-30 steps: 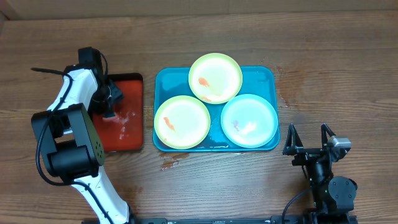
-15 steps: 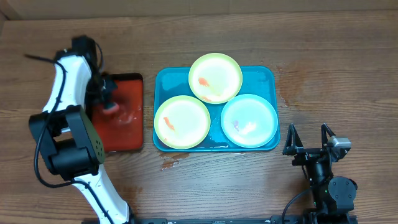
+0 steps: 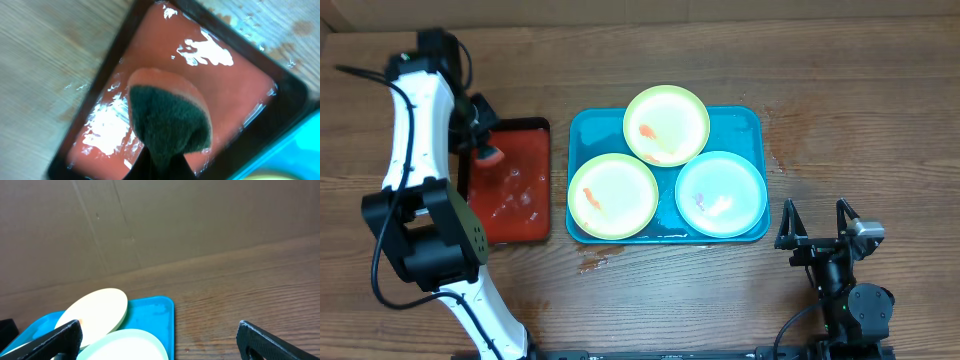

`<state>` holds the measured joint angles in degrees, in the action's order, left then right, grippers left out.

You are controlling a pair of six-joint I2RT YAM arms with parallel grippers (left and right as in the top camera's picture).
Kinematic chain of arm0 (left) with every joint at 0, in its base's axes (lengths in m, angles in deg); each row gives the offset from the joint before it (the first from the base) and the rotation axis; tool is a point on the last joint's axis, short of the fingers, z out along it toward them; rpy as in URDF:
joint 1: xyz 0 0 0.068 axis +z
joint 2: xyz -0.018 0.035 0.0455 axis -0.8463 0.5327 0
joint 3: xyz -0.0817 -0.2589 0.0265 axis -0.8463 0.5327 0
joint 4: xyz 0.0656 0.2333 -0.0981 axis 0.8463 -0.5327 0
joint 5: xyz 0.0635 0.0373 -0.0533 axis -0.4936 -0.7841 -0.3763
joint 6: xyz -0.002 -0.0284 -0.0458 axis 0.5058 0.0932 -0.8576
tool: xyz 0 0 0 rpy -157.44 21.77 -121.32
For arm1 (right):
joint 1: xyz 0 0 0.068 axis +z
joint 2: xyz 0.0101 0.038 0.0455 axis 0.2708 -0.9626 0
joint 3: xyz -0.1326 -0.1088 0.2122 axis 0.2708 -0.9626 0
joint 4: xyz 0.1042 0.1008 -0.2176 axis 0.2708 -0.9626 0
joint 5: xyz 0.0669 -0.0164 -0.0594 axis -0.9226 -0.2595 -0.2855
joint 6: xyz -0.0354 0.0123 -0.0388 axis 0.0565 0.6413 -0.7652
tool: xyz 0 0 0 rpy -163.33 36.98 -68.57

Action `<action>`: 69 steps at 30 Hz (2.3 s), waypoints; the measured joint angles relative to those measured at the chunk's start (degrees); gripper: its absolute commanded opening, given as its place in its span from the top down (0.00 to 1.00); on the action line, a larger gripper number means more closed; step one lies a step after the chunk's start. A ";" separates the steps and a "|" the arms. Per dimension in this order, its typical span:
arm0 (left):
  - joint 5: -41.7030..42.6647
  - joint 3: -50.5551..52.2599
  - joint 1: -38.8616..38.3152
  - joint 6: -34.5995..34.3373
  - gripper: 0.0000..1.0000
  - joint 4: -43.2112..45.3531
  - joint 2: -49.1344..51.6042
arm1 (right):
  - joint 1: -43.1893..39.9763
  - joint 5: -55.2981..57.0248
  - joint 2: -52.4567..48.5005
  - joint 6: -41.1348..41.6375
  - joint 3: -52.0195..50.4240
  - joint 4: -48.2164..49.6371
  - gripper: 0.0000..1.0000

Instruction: Clean dirty plates on tray and stack at the side

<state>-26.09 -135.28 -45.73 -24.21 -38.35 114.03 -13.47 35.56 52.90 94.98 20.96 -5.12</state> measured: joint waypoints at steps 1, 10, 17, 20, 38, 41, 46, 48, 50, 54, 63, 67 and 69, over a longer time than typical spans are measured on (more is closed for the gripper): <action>0.26 2.97 0.00 0.02 0.96 1.88 0.15 | 0.00 0.00 0.00 0.02 0.00 0.00 0.00; 3.69 -4.11 0.02 3.32 0.96 -11.23 0.61 | 0.00 -0.02 -0.02 0.00 0.00 0.02 0.00; 3.37 -9.25 -0.09 3.91 0.96 -13.84 -5.99 | 0.00 0.00 0.00 0.00 0.00 0.02 0.00; 3.13 -0.55 -0.11 3.58 0.96 -7.04 -7.45 | 0.00 0.00 0.00 0.00 0.00 -0.02 0.00; 10.01 0.04 -8.50 6.08 0.96 -14.93 -16.87 | 0.00 0.00 0.00 0.00 0.00 -0.02 0.00; 11.52 0.96 -14.95 5.99 0.96 -14.25 -18.16 | 0.00 0.00 0.00 0.00 0.00 0.00 0.00; 12.81 11.32 -25.16 2.89 0.96 -0.59 -17.77 | 0.02 0.00 0.00 0.02 0.00 0.00 0.00; 12.83 16.70 -28.48 0.92 0.96 6.86 -17.42 | 0.00 0.00 0.00 0.02 0.00 0.00 0.00; 12.39 21.90 -31.50 -1.95 0.96 13.49 -17.11 | 0.00 0.00 0.00 0.02 0.00 -0.02 0.00; 9.90 29.94 -35.21 -7.80 0.96 23.17 -16.90 | 0.00 0.00 0.00 0.00 0.00 -0.04 0.00; 3.56 37.24 -35.85 -15.30 0.80 28.15 -16.85 | 0.00 0.00 0.00 0.02 0.00 0.02 0.00; 2.69 37.29 -35.85 -16.33 0.64 30.67 -16.85 | 0.00 0.00 0.00 0.00 0.00 0.00 0.00; 2.73 37.29 -35.85 -16.59 0.64 31.69 -16.87 | 0.00 0.00 0.00 0.02 0.00 -0.02 0.00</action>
<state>-23.36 -97.99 -81.58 -40.80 -6.65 97.16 -13.47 35.56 52.90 95.00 20.96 -5.15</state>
